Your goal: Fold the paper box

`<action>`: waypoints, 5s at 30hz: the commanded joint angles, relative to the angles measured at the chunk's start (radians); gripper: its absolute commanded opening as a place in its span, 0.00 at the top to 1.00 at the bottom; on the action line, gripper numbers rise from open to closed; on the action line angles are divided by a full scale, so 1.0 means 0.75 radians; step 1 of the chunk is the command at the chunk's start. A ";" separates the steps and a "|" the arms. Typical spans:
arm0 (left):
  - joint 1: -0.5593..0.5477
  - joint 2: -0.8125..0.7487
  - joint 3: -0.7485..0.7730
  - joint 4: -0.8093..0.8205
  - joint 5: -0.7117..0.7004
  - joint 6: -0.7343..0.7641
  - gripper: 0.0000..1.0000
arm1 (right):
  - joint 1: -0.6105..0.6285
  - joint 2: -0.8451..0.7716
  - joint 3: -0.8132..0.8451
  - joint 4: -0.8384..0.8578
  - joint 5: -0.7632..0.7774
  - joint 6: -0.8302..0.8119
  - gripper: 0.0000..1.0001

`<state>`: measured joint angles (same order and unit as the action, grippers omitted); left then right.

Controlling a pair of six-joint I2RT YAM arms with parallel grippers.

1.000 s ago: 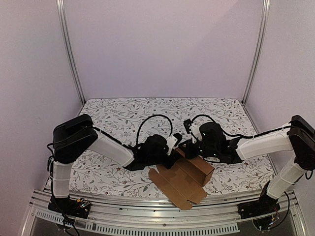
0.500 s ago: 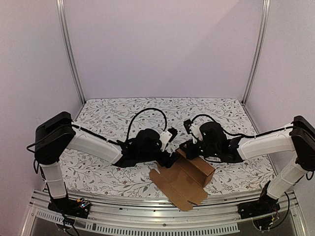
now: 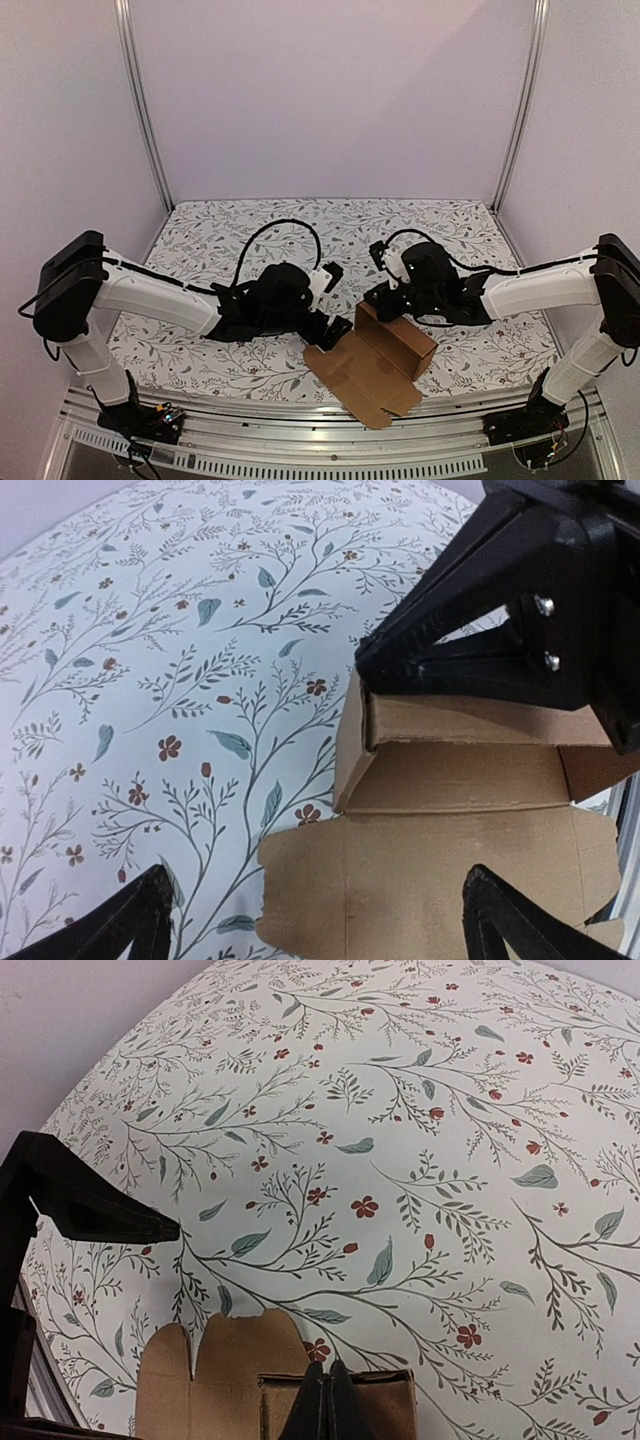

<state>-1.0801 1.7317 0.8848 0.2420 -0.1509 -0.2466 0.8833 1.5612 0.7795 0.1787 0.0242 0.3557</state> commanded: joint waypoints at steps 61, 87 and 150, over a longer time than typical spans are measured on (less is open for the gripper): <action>0.120 -0.276 0.126 -1.031 0.146 -0.789 0.01 | 0.094 -0.127 0.547 -1.438 0.045 -0.237 0.01; 0.155 -0.330 0.116 -1.058 0.123 -0.815 0.00 | 0.081 0.151 0.628 -1.511 0.030 -0.152 0.19; 0.446 -0.652 -0.270 -0.509 0.527 -1.289 0.15 | -0.218 0.320 0.233 -0.127 -0.660 0.680 0.58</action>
<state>-0.7708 1.2129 0.6502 -0.2195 0.2001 -1.1877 0.7250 1.7645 0.9894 -0.0151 -0.4725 0.8265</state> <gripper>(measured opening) 0.899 0.425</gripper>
